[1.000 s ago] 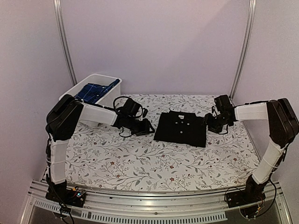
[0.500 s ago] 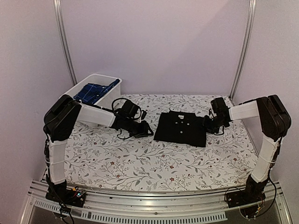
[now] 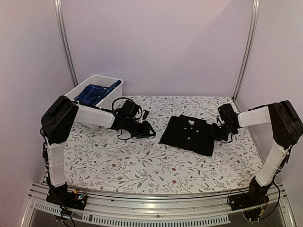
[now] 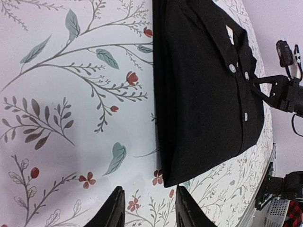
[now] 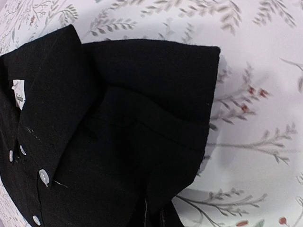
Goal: Fold and stack the long sleeve shirts
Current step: Move the square-folded shirt to the center of the board.
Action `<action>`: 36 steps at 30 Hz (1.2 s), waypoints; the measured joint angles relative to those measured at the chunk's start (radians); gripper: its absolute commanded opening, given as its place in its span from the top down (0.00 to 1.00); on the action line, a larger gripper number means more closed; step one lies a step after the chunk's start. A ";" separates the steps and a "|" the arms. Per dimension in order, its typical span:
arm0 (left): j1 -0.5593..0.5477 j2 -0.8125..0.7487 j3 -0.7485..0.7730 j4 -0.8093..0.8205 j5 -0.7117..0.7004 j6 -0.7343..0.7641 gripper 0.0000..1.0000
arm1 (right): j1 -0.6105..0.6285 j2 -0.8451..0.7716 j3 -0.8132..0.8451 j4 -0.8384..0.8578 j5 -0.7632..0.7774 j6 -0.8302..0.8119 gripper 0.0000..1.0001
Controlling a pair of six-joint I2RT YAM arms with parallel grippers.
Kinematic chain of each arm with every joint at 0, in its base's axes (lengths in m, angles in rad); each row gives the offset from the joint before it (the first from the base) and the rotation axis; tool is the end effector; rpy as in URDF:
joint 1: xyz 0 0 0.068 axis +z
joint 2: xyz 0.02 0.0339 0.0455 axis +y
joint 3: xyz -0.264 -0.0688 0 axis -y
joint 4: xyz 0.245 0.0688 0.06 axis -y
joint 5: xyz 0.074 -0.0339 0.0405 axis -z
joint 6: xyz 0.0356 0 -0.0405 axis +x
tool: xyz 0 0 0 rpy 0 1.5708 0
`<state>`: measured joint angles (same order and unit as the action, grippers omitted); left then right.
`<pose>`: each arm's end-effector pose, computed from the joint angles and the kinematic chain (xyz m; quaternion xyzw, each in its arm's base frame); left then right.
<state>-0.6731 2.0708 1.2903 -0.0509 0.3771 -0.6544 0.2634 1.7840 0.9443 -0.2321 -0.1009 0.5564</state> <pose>0.3320 -0.2815 0.1363 0.0763 0.9152 -0.3563 0.1719 0.3239 0.0911 0.1331 0.1290 0.9593 0.1431 0.2067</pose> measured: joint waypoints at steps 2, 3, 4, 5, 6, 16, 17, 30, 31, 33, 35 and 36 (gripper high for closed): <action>-0.001 -0.016 -0.006 -0.001 0.005 0.001 0.64 | -0.021 -0.061 -0.059 -0.027 0.008 -0.001 0.96; -0.001 -0.027 -0.010 -0.002 0.007 0.003 0.64 | -0.035 -0.090 -0.087 -0.043 0.009 -0.001 0.96; -0.002 -0.037 -0.013 -0.003 0.010 0.004 0.64 | -0.053 -0.118 -0.112 -0.057 0.008 -0.002 0.96; -0.002 -0.049 -0.014 -0.006 0.012 0.005 0.64 | -0.076 -0.143 -0.135 -0.070 0.008 -0.002 0.96; -0.003 -0.059 -0.014 -0.007 0.013 0.006 0.64 | -0.104 -0.168 -0.156 -0.086 0.006 -0.003 0.95; -0.010 -0.102 -0.023 -0.013 0.023 0.017 0.64 | -0.317 -0.295 -0.231 -0.193 0.002 -0.032 0.44; -0.011 -0.104 -0.028 -0.014 0.023 0.018 0.64 | -0.317 -0.305 -0.231 -0.203 0.001 -0.039 0.44; -0.011 -0.180 -0.088 -0.018 0.010 0.019 0.64 | -0.031 -0.403 -0.024 -0.302 0.051 -0.017 0.45; -0.011 -0.184 -0.091 -0.018 0.008 0.019 0.64 | -0.003 -0.394 -0.005 -0.296 0.043 -0.014 0.45; -0.011 -0.188 -0.095 -0.018 0.007 0.019 0.64 | 0.058 -0.354 0.037 -0.272 0.025 -0.006 0.45; -0.011 -0.188 -0.095 -0.018 0.004 0.018 0.64 | 0.105 -0.300 0.082 -0.256 0.008 0.000 0.44; -0.011 -0.188 -0.096 -0.018 0.004 0.018 0.64 | 0.129 -0.266 0.109 -0.244 -0.003 0.003 0.44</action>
<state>-0.6846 1.8824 1.1946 -0.0692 0.3813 -0.6361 0.3923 1.5185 1.0531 -0.4763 -0.1043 0.5598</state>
